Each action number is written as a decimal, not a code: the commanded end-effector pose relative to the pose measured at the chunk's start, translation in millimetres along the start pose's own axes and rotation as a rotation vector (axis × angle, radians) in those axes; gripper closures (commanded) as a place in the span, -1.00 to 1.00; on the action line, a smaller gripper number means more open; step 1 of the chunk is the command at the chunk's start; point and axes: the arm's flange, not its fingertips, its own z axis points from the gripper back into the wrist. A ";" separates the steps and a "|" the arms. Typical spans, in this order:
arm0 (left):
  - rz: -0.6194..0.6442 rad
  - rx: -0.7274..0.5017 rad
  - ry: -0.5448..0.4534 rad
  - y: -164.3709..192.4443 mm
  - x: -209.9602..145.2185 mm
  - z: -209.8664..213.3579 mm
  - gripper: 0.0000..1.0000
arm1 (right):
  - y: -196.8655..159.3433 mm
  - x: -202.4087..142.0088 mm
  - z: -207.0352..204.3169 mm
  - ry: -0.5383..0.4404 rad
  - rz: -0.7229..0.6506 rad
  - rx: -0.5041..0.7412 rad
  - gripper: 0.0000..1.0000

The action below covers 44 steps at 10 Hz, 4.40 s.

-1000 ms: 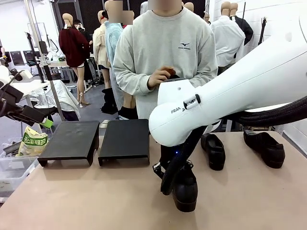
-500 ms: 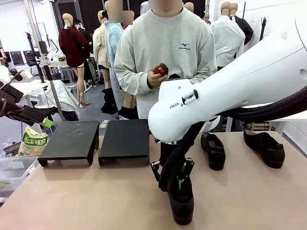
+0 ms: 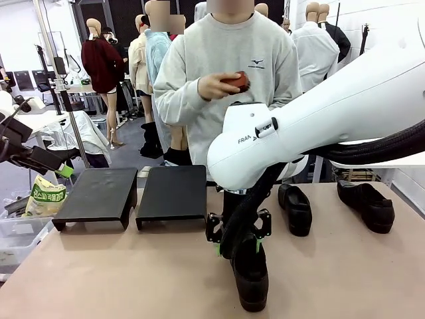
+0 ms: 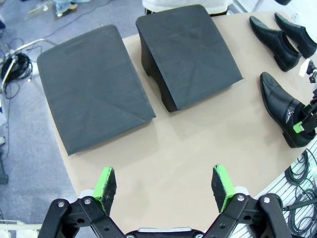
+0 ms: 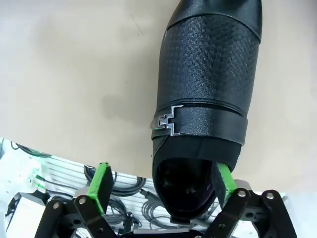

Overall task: Organize the shoes by placing them on the stand.
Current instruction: Pick up one Shoe and place it in the middle of the table, then place the Shoe from the middle of the table onto the Shoes Stand.

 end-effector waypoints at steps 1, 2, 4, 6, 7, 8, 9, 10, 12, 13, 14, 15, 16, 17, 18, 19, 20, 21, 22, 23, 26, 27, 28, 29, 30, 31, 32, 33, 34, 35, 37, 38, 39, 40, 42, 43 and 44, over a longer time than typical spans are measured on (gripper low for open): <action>-0.003 -0.009 -0.002 1.9 -0.6 0.3 -1.00 | 0.3 -4.4 -1.6 0.001 0.015 0.022 -1.00; -0.003 -0.009 -0.002 1.9 -0.6 0.3 -1.00 | 1.6 -5.1 -0.9 0.001 0.015 0.017 -1.00; -0.003 -0.009 -0.002 1.9 -0.6 0.3 -1.00 | 1.5 -1.0 0.2 -0.001 0.004 0.000 -1.00; -0.003 -0.009 -0.002 1.9 -0.6 0.3 -1.00 | 1.5 -1.0 0.2 -0.001 0.004 0.000 -1.00; -0.003 -0.009 -0.002 1.9 -0.6 0.3 -1.00 | 1.5 -1.0 0.2 -0.001 0.004 0.000 -1.00; -0.003 -0.009 -0.002 1.9 -0.6 0.3 -1.00 | 1.5 -1.0 0.2 -0.001 0.004 0.000 -1.00; -0.003 -0.009 -0.002 1.9 -0.6 0.3 -1.00 | 1.5 -1.0 0.2 -0.001 0.004 0.000 -1.00; -0.003 -0.009 -0.002 1.9 -0.6 0.3 -1.00 | 1.5 -1.0 0.2 -0.001 0.004 0.000 -1.00; -0.003 -0.009 -0.002 1.9 -0.6 0.3 -1.00 | 1.5 -1.0 0.2 -0.001 0.004 0.000 -1.00; -0.003 -0.009 -0.002 1.9 -0.6 0.3 -1.00 | 1.5 -1.0 0.2 -0.001 0.004 0.000 -1.00; -0.003 -0.009 -0.002 1.9 -0.6 0.3 -1.00 | 1.5 -1.0 0.2 -0.001 0.004 0.000 -1.00; -0.003 -0.009 -0.002 1.9 -0.6 0.3 -1.00 | 0.8 -1.3 -0.1 0.003 0.006 -0.005 -1.00; -0.003 -0.009 -0.002 1.9 -0.6 0.3 -1.00 | 1.6 -10.0 28.6 -0.010 0.102 -0.032 -1.00; -0.003 -0.009 -0.002 1.9 -0.6 0.3 -1.00 | -0.8 -20.9 54.5 -0.059 0.180 -0.046 -1.00; -0.003 -0.009 -0.002 1.9 -0.6 0.3 -1.00 | -6.3 -33.1 76.9 -0.113 0.197 -0.055 -1.00; -0.003 -0.009 -0.002 1.9 -0.6 0.3 -1.00 | -17.9 -42.8 93.6 -0.143 0.203 -0.031 -1.00; -0.003 -0.009 -0.002 1.9 -0.6 0.3 -1.00 | -31.5 -54.5 105.0 -0.137 0.195 -0.016 -1.00; -0.003 -0.009 -0.002 1.9 -0.6 0.3 -1.00 | -49.9 -68.0 110.3 -0.109 0.180 -0.014 -1.00; -0.003 -0.009 -0.002 1.9 -0.6 0.3 -1.00 | -69.9 -84.1 115.2 -0.114 0.204 0.004 -1.00; -0.003 -0.009 -0.002 1.9 -0.6 0.3 -1.00 | -92.5 -97.9 118.7 -0.108 0.194 0.004 -1.00; -0.003 -0.009 -0.002 1.9 -0.6 0.3 -1.00 | -160.7 -129.9 120.5 -0.099 0.270 -0.023 -1.00; -0.003 -0.009 -0.002 1.9 -0.6 0.3 -1.00 | -175.4 -137.6 119.4 -0.080 0.276 -0.086 -1.00; -0.003 -0.009 -0.002 1.9 -0.6 0.3 -1.00 | -188.8 -139.0 116.1 -0.078 0.267 -0.122 -1.00; 0.001 0.000 0.000 0.3 -0.1 0.1 -1.00 | -197.9 -137.5 112.8 -0.084 0.257 -0.145 -1.00; 0.017 0.020 -0.015 -4.0 -2.4 -4.5 -1.00 | -202.5 -132.0 108.0 -0.084 0.250 -0.150 -1.00; 0.043 0.001 -0.020 -9.8 -3.0 -18.3 -1.00 | -190.3 -139.7 117.2 -0.080 0.251 -0.110 -1.00; 0.060 0.000 -0.009 -29.0 -1.1 -42.3 -1.00 | -190.3 -139.7 117.2 -0.080 0.251 -0.110 -1.00; 0.078 0.002 0.038 -55.6 0.4 -64.2 -1.00 | -190.3 -139.7 117.2 -0.080 0.251 -0.110 -1.00; 0.137 0.028 0.098 -84.8 1.6 -87.1 -1.00 | -190.3 -139.7 117.2 -0.080 0.251 -0.110 -1.00; 0.113 0.067 0.111 -118.1 -1.2 -110.7 -1.00 | -190.3 -139.7 117.2 -0.080 0.251 -0.110 -1.00; 0.106 0.044 0.328 -179.6 -8.5 -141.2 -1.00 | -190.3 -139.7 117.2 -0.080 0.251 -0.110 -1.00; 0.092 0.058 0.332 -199.0 -7.7 -145.9 -1.00 | -190.3 -139.7 117.2 -0.080 0.251 -0.110 -1.00; 0.047 0.068 0.347 -219.9 -11.4 -153.3 -1.00 | -190.3 -139.7 117.2 -0.080 0.251 -0.110 -1.00; 0.019 0.052 0.381 -234.1 -17.0 -157.5 -1.00 | -190.3 -139.7 117.2 -0.080 0.251 -0.110 -1.00; 0.040 0.048 0.365 -231.4 -24.8 -160.2 -1.00 | -190.3 -139.7 117.2 -0.080 0.251 -0.110 -1.00; 0.040 0.048 0.365 -231.4 -24.8 -160.2 -1.00 | -190.3 -139.7 117.2 -0.080 0.251 -0.110 -1.00; 0.040 0.048 0.365 -231.4 -24.8 -160.2 -1.00 | -190.3 -139.7 117.2 -0.080 0.251 -0.110 -1.00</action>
